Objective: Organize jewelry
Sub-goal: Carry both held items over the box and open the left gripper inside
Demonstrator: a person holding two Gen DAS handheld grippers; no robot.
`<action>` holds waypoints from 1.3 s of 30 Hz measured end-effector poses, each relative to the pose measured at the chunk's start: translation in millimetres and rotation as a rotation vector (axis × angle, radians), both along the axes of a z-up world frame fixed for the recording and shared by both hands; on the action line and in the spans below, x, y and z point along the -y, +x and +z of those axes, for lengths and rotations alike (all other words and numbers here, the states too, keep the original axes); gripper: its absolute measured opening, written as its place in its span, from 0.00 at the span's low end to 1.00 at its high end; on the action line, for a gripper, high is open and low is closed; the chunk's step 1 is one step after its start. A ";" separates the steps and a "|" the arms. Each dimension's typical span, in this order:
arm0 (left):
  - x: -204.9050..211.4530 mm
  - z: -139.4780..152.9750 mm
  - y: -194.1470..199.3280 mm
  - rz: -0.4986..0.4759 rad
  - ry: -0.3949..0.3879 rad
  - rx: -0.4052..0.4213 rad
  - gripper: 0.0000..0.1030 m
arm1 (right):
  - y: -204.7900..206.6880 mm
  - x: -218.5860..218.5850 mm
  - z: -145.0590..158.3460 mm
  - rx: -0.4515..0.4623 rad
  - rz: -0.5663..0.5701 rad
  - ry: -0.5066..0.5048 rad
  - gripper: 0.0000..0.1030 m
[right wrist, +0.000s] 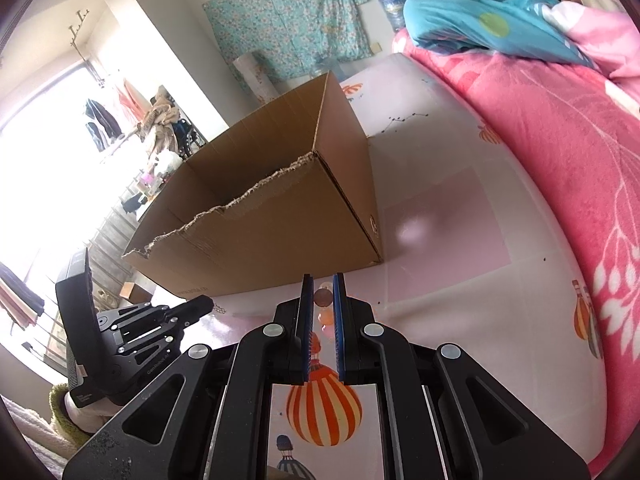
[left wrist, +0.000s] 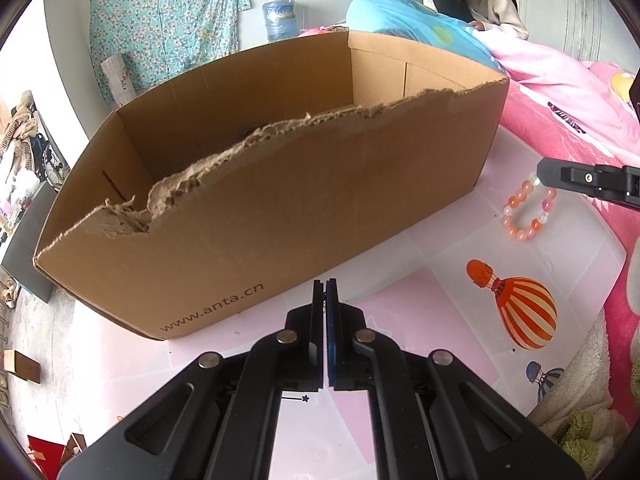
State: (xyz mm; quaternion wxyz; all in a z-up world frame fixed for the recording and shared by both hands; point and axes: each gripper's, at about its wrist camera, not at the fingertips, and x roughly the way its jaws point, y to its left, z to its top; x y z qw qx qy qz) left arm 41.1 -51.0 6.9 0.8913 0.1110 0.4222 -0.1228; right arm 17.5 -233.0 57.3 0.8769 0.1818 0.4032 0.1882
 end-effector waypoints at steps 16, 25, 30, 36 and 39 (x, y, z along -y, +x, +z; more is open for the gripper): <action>-25.4 89.0 -20.2 -0.086 -0.182 0.139 0.01 | -1.7 -3.6 76.0 0.214 0.062 0.066 0.07; -39.9 124.1 3.0 -0.062 -0.195 0.197 0.01 | 20.6 -14.3 102.1 0.280 0.127 0.096 0.07; -43.2 119.0 26.4 -0.059 -0.213 0.149 0.01 | 36.5 -17.2 98.6 0.265 0.156 0.117 0.07; -28.4 106.0 77.8 -0.107 -0.267 -0.013 0.01 | 54.8 -18.5 91.5 0.238 0.165 0.131 0.07; -9.3 97.2 112.9 -0.136 -0.249 -0.099 0.01 | 64.1 -16.5 89.9 0.232 0.164 0.133 0.07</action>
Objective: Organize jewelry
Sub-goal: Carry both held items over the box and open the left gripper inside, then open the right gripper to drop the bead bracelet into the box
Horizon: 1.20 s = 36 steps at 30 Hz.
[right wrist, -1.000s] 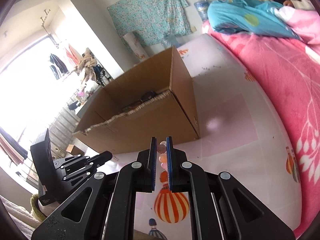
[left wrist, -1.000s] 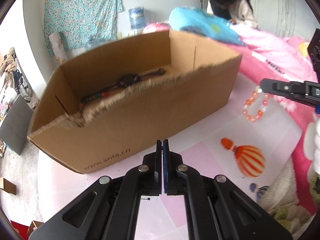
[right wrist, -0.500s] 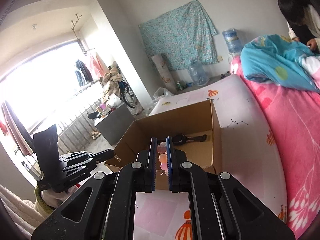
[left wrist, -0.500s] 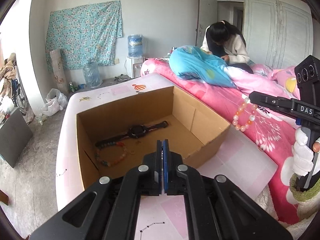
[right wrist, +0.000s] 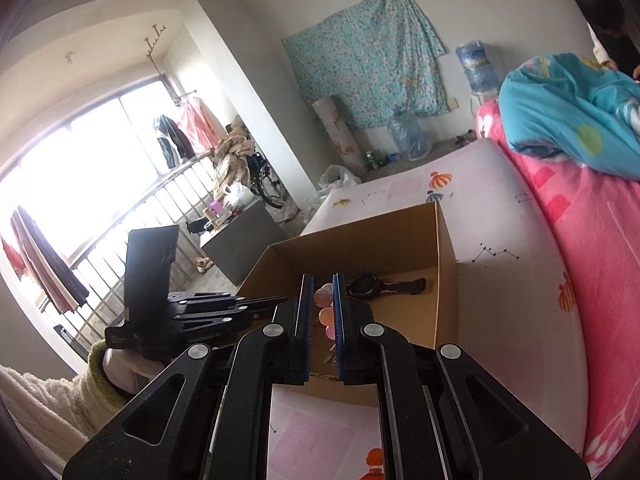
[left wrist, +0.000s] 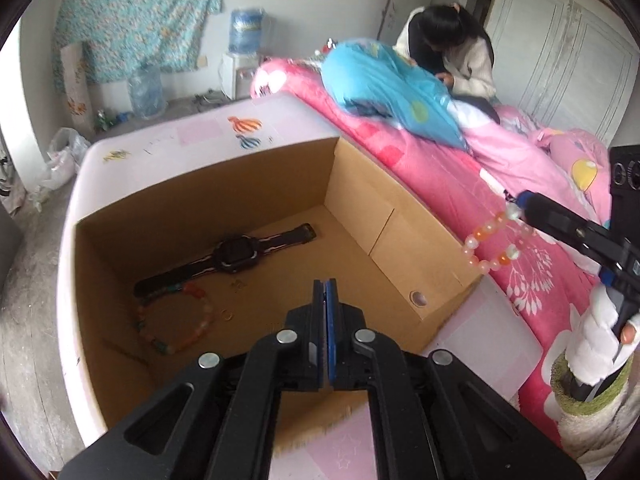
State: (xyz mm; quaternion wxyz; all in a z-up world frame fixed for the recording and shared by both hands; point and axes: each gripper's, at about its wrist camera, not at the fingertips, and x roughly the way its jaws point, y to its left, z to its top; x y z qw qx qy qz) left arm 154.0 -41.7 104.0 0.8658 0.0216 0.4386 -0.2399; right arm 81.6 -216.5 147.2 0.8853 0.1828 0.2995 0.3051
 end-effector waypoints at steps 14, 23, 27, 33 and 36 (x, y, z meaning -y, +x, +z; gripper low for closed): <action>59.9 -72.7 94.0 -0.079 0.035 -0.425 0.18 | 24.2 17.5 -8.2 -0.032 -0.011 -0.015 0.07; 23.2 -33.9 71.0 -0.025 -0.082 -0.315 0.30 | 36.6 1.5 -6.1 -0.071 0.016 -0.055 0.07; -17.2 4.7 41.9 0.042 -0.147 -0.175 0.36 | 53.1 -12.7 -6.9 -0.120 0.058 -0.084 0.07; -84.0 29.9 -8.3 0.207 -0.148 -0.004 0.54 | 88.6 -42.3 -19.0 -0.191 0.066 -0.278 0.07; -108.9 27.8 -25.1 0.272 -0.128 0.026 0.59 | 102.9 -61.9 -33.2 -0.227 0.079 -0.406 0.10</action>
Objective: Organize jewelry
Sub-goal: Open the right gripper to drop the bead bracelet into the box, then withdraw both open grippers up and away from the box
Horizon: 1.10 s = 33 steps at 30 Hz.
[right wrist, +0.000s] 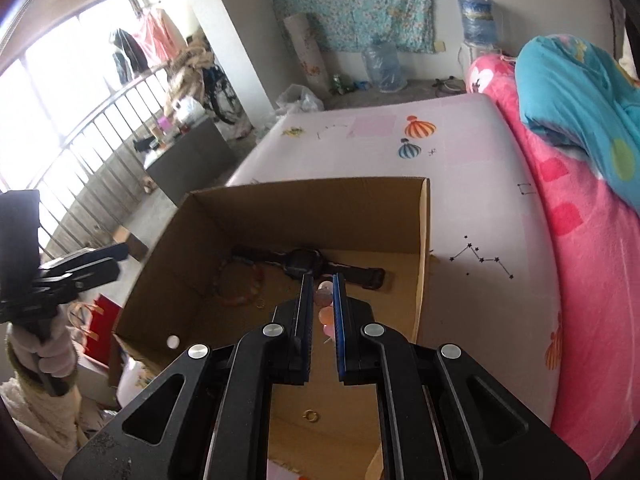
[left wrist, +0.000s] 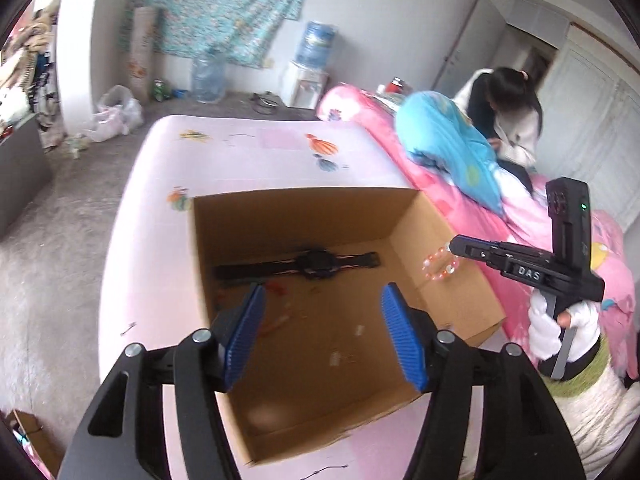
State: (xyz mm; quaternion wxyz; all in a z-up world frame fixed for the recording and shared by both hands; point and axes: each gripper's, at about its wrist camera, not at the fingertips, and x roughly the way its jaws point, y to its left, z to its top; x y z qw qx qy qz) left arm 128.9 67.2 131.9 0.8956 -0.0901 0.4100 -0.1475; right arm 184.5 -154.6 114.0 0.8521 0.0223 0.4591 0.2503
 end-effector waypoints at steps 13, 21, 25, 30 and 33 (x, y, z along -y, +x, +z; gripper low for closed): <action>-54.9 -36.3 -12.8 0.131 -0.079 -0.037 0.66 | -35.1 44.6 25.1 0.094 -0.162 0.044 0.25; -39.1 -73.6 2.9 0.106 -0.156 -0.141 0.68 | -36.1 69.6 -16.5 -0.161 -0.199 0.104 0.40; -26.1 -76.0 2.2 0.094 -0.125 -0.135 0.71 | -39.0 62.5 -28.6 -0.224 -0.177 0.142 0.38; -19.8 -74.4 -1.5 0.114 -0.108 -0.133 0.73 | -49.9 63.5 -22.3 -0.213 -0.193 0.133 0.38; -13.4 -73.1 -6.8 0.088 -0.121 -0.139 0.76 | -60.6 72.8 -18.2 -0.206 -0.219 0.125 0.38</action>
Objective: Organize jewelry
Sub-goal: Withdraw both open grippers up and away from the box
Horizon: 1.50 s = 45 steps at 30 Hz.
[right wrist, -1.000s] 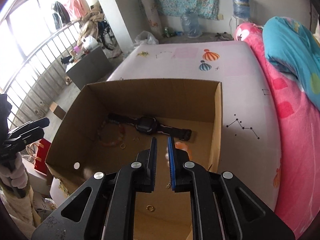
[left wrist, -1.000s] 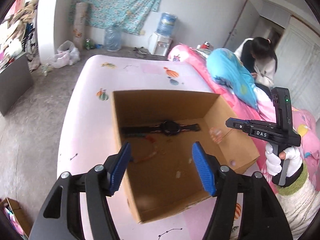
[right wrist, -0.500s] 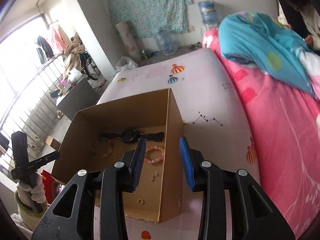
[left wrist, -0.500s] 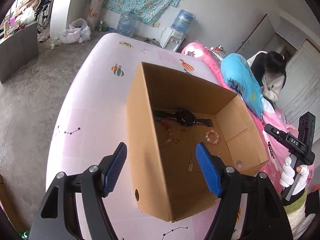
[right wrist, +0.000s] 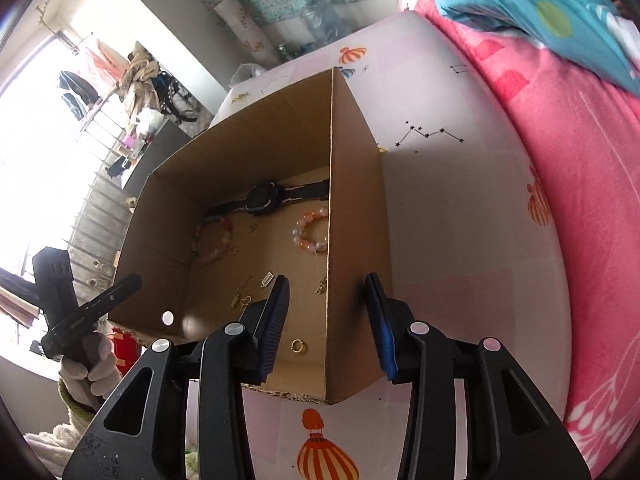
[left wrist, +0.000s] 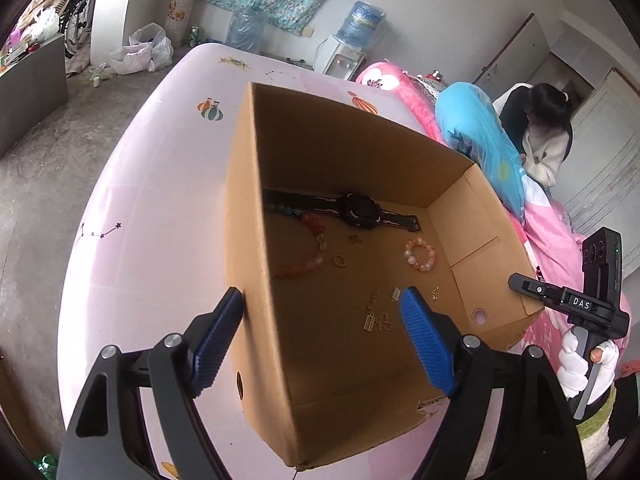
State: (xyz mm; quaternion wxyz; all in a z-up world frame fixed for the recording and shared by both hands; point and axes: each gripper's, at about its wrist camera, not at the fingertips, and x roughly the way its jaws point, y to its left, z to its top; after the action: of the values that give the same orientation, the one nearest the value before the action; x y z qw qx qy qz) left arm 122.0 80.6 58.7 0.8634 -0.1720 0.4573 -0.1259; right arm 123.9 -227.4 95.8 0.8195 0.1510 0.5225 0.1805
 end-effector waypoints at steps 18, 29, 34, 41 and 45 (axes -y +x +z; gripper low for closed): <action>34.3 -0.4 -74.6 -0.150 -0.085 -0.064 0.77 | -105.8 50.4 -1.6 0.012 -0.118 0.097 0.38; 31.2 31.8 -120.4 -0.003 0.117 0.173 0.81 | -136.9 42.4 4.1 0.220 -0.224 -0.082 0.50; 33.7 46.3 -145.0 0.105 0.233 0.257 0.94 | -169.8 44.6 14.4 0.354 -0.308 -0.159 0.66; 60.8 63.2 -182.9 0.110 0.328 0.369 0.94 | -216.3 32.0 28.7 0.593 -0.404 -0.295 0.89; 84.0 69.2 -205.0 0.059 0.369 0.425 0.94 | -232.7 26.6 34.0 0.663 -0.408 -0.292 0.92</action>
State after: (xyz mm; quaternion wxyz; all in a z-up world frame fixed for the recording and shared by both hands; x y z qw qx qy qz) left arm -82.9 -3.4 128.0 0.9599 0.0052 0.2762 -0.0486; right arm -108.8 -254.0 129.8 0.9752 0.0674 0.2095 -0.0226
